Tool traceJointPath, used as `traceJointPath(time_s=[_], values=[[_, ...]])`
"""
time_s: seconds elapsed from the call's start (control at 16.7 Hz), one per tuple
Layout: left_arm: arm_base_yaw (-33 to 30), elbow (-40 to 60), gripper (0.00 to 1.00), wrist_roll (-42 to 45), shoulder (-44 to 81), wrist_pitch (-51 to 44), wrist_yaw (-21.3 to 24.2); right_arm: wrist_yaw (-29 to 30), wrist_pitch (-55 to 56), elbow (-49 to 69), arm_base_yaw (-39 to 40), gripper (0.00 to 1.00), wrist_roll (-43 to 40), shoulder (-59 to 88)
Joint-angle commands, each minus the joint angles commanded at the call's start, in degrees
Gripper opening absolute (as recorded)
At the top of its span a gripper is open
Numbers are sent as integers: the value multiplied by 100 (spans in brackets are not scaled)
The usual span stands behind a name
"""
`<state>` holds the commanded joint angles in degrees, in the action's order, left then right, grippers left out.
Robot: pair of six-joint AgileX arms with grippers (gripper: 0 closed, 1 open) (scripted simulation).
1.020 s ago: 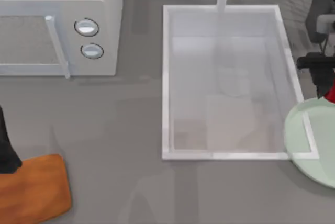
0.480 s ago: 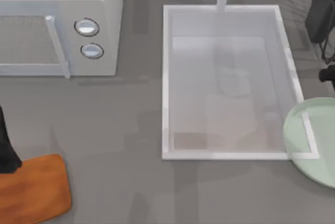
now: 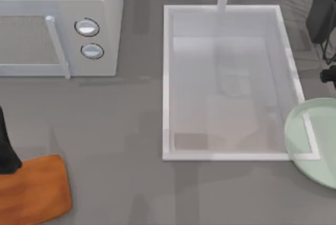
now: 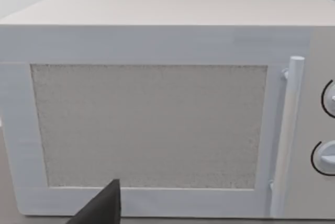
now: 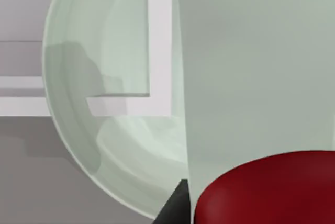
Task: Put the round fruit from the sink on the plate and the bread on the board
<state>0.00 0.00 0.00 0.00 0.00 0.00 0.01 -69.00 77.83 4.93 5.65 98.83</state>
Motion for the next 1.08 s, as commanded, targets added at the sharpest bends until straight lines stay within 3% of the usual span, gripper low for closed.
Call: traceJointPath(time_s=[0.42,1.08], values=[[0,0,100,0,0,0,0,0,0,0,0,98,0,0],[0,0,100,0,0,0,0,0,45,-44,6,100,-3,-49]])
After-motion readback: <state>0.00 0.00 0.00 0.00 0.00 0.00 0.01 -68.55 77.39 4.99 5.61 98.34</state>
